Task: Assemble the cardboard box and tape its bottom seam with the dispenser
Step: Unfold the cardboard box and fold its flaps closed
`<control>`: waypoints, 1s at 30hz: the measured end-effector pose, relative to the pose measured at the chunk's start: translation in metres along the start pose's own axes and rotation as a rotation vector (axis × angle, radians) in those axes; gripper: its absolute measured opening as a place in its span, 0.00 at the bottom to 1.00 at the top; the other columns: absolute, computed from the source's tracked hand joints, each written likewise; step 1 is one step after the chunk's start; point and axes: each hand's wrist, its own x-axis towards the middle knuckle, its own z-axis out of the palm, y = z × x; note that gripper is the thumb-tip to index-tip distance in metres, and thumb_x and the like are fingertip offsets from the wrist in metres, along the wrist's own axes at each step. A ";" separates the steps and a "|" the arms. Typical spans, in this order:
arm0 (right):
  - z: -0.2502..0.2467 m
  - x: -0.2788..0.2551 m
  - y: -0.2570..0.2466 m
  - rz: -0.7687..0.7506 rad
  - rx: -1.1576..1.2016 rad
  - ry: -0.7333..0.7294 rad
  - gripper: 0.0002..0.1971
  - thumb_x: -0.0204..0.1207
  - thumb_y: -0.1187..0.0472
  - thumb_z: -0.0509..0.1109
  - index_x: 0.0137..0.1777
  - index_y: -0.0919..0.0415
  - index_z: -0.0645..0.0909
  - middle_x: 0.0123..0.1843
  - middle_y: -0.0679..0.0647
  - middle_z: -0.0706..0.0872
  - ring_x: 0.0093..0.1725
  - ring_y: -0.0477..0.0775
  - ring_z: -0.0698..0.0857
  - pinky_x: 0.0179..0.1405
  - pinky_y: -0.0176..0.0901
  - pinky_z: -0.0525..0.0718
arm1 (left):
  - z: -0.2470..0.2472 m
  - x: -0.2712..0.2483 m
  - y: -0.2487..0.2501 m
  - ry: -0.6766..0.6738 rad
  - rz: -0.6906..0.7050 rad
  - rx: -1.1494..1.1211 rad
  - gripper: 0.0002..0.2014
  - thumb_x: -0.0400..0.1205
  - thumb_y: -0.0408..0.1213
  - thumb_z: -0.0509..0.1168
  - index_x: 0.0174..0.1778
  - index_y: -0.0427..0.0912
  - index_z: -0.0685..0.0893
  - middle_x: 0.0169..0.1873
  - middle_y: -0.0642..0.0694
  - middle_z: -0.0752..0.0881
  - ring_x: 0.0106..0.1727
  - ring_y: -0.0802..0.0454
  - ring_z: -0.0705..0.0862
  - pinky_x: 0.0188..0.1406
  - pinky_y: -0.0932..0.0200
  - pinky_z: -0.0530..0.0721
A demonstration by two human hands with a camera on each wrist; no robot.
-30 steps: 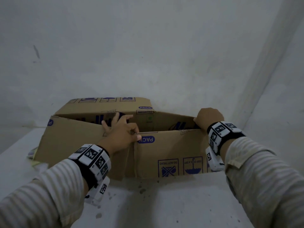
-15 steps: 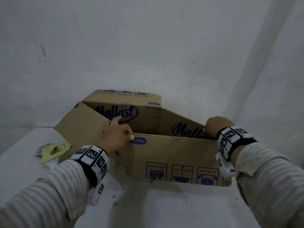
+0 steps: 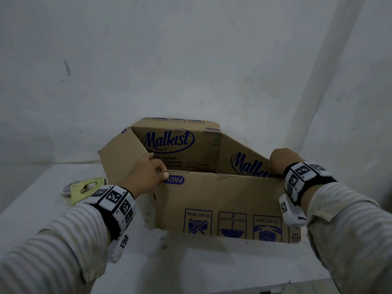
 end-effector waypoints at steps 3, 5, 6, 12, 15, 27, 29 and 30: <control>0.000 -0.009 0.006 0.013 -0.050 -0.028 0.22 0.83 0.61 0.60 0.24 0.61 0.68 0.26 0.54 0.72 0.25 0.49 0.70 0.37 0.41 0.74 | 0.002 -0.001 0.000 -0.021 -0.007 0.005 0.03 0.83 0.42 0.63 0.45 0.49 0.77 0.82 0.39 0.57 0.85 0.45 0.48 0.78 0.45 0.65; 0.009 -0.015 0.015 0.050 -0.030 -0.020 0.22 0.82 0.59 0.62 0.25 0.62 0.69 0.28 0.54 0.74 0.27 0.51 0.74 0.40 0.43 0.76 | 0.005 0.000 -0.001 -0.040 0.003 0.008 0.05 0.85 0.42 0.60 0.52 0.48 0.79 0.84 0.40 0.53 0.86 0.46 0.45 0.78 0.45 0.63; 0.015 -0.018 0.021 0.071 -0.004 -0.002 0.21 0.82 0.58 0.61 0.25 0.61 0.69 0.29 0.54 0.76 0.30 0.53 0.77 0.40 0.45 0.77 | 0.007 -0.001 -0.001 -0.050 0.006 0.000 0.08 0.85 0.42 0.59 0.57 0.47 0.80 0.84 0.41 0.50 0.86 0.46 0.44 0.78 0.46 0.62; 0.035 -0.035 0.034 0.067 0.198 0.105 0.22 0.84 0.56 0.56 0.27 0.60 0.68 0.30 0.54 0.74 0.36 0.58 0.77 0.39 0.45 0.76 | 0.020 -0.012 0.000 -0.040 0.005 -0.103 0.15 0.78 0.52 0.67 0.49 0.45 0.78 0.85 0.42 0.46 0.86 0.48 0.40 0.80 0.42 0.62; 0.034 -0.038 0.034 0.045 0.193 0.111 0.21 0.84 0.59 0.56 0.27 0.61 0.69 0.39 0.60 0.84 0.39 0.59 0.79 0.39 0.45 0.76 | 0.024 -0.018 0.003 0.019 -0.014 -0.120 0.13 0.76 0.49 0.71 0.41 0.45 0.76 0.84 0.41 0.47 0.86 0.45 0.45 0.79 0.45 0.61; 0.038 -0.040 0.043 -0.035 0.243 0.117 0.15 0.82 0.67 0.56 0.37 0.69 0.79 0.30 0.57 0.75 0.29 0.56 0.74 0.33 0.46 0.74 | 0.014 -0.059 0.007 0.138 -0.077 -0.087 0.12 0.77 0.41 0.72 0.40 0.41 0.76 0.76 0.40 0.64 0.79 0.45 0.63 0.71 0.51 0.67; 0.036 -0.044 0.042 -0.034 0.269 0.095 0.16 0.82 0.68 0.55 0.34 0.68 0.76 0.26 0.54 0.70 0.27 0.55 0.73 0.30 0.44 0.73 | 0.014 -0.067 0.007 0.159 -0.094 -0.089 0.11 0.77 0.41 0.71 0.41 0.39 0.76 0.70 0.39 0.70 0.73 0.44 0.69 0.60 0.55 0.69; 0.035 -0.045 0.041 -0.028 0.294 0.089 0.15 0.82 0.68 0.55 0.36 0.68 0.77 0.26 0.54 0.68 0.25 0.54 0.70 0.27 0.42 0.71 | 0.014 -0.070 0.006 0.175 -0.101 -0.099 0.11 0.77 0.40 0.71 0.40 0.40 0.76 0.65 0.38 0.73 0.69 0.42 0.72 0.55 0.56 0.69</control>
